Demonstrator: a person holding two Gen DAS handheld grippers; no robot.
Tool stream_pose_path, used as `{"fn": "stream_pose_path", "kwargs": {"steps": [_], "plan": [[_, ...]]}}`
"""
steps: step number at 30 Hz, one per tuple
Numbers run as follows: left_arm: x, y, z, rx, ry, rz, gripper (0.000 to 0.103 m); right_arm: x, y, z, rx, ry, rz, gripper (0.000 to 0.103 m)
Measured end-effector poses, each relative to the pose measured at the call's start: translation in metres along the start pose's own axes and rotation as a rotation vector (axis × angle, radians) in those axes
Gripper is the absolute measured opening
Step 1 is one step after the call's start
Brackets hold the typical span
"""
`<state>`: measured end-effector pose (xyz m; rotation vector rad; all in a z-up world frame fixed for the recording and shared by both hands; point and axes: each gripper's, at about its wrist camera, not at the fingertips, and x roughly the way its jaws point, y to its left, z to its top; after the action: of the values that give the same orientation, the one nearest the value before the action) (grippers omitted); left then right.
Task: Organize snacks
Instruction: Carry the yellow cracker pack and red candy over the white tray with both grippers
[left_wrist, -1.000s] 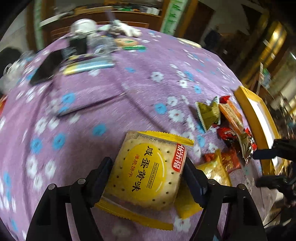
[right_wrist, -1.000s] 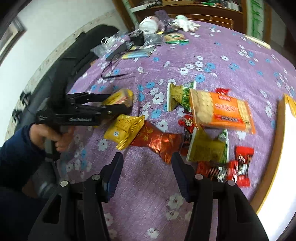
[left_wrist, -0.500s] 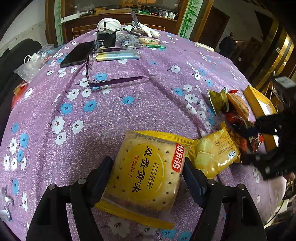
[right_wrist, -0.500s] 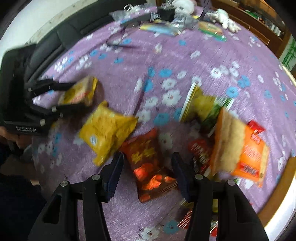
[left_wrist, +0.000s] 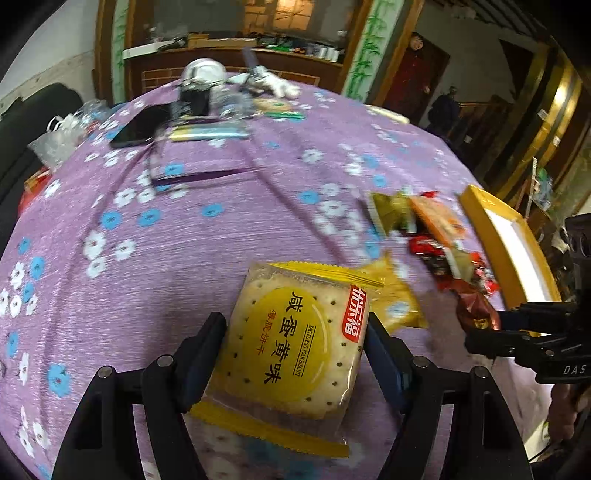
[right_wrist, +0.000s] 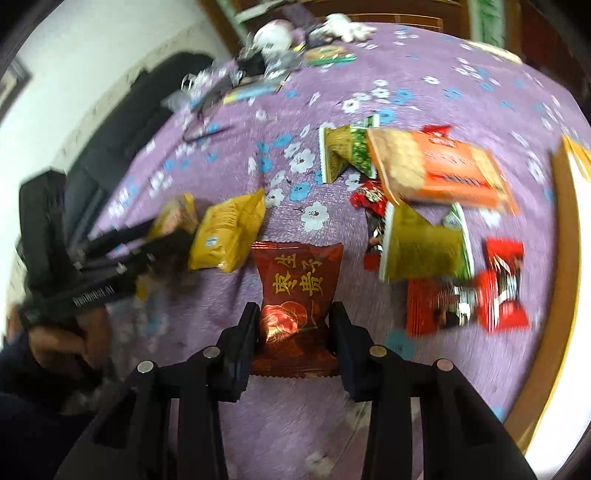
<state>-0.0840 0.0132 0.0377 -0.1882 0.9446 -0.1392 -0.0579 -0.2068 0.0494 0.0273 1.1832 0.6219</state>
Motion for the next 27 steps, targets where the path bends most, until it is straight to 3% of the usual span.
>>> {"fn": "stream_pose_path", "kwargs": {"steps": [9,14,21,27], "plan": [[-0.015,-0.058,0.011,0.122,-0.037,-0.104,0.078,-0.060,-0.023,-0.011,0.091,-0.178,-0.025,0.038],[-0.014,-0.085,0.013,0.175,-0.028,-0.150,0.078,-0.088,-0.076,-0.027,0.242,-0.257,-0.178,0.037],[-0.018,-0.124,0.015,0.250,-0.032,-0.200,0.078,-0.095,-0.143,-0.060,0.368,-0.233,-0.369,0.037],[-0.016,-0.152,0.018,0.282,-0.030,-0.228,0.077,-0.087,-0.151,-0.088,0.393,-0.168,-0.341,0.037]]}}
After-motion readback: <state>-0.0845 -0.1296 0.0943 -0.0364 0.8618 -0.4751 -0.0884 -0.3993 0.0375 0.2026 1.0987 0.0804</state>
